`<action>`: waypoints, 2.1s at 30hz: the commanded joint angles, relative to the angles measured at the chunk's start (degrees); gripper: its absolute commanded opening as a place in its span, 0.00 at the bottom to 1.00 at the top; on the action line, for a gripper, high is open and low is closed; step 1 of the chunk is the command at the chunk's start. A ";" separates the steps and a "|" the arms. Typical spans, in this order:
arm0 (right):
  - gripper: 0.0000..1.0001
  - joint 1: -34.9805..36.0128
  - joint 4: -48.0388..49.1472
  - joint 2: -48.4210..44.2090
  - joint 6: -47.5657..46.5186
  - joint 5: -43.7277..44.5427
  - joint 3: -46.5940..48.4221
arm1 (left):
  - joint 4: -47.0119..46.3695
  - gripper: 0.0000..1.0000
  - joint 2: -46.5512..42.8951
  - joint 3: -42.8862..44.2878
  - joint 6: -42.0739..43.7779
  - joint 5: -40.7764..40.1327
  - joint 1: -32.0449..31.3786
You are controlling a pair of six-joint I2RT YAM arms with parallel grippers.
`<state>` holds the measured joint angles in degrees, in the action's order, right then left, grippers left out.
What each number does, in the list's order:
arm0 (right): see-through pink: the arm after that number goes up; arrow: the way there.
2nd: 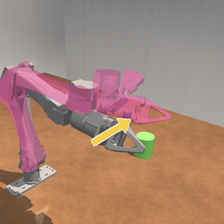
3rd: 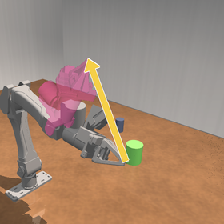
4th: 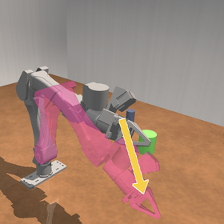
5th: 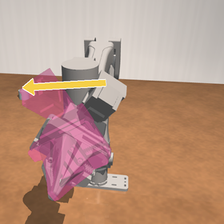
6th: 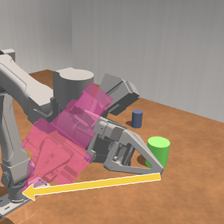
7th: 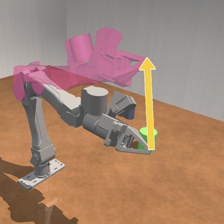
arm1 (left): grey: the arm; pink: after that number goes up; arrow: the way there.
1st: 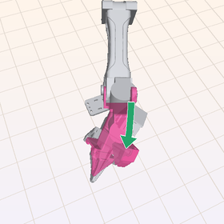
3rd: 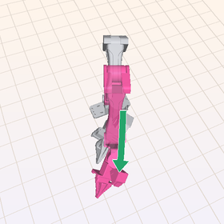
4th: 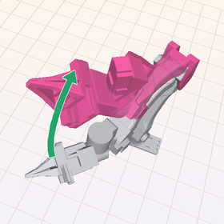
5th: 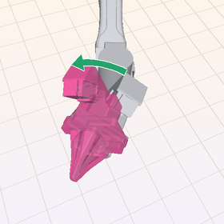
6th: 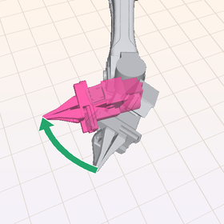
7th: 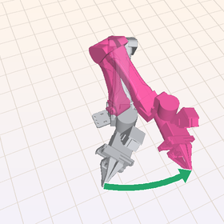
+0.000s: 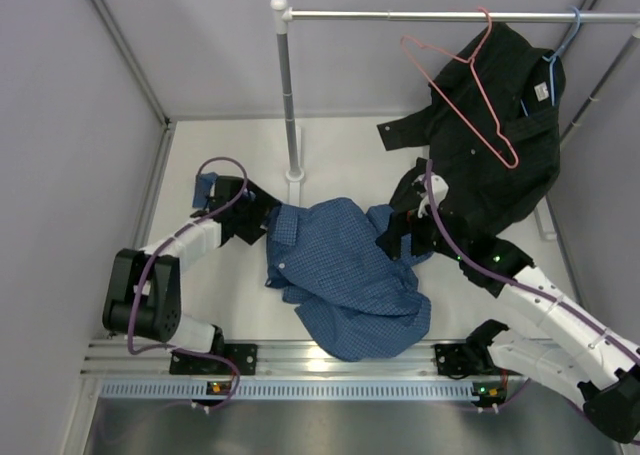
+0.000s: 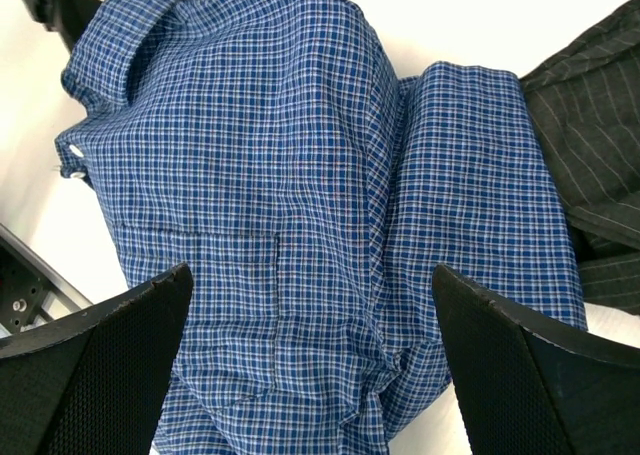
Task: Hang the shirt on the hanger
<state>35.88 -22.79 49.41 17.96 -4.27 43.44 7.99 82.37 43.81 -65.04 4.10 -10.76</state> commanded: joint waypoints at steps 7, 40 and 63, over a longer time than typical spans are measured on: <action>0.99 -0.63 4.77 1.83 -0.38 -2.05 -0.20 | -20.09 0.71 6.32 -7.07 -5.71 16.73 0.31; 0.85 23.69 7.24 17.38 6.13 23.74 20.88 | 5.81 0.00 -19.88 12.00 18.72 -21.76 -32.65; 0.31 28.37 5.91 29.08 8.67 38.28 24.50 | 5.81 0.00 -18.82 13.32 18.54 -22.20 -33.18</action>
<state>63.37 -17.47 78.85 25.91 28.99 64.31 14.87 63.66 54.39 -47.16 -17.50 -43.62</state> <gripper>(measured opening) 0.350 0.036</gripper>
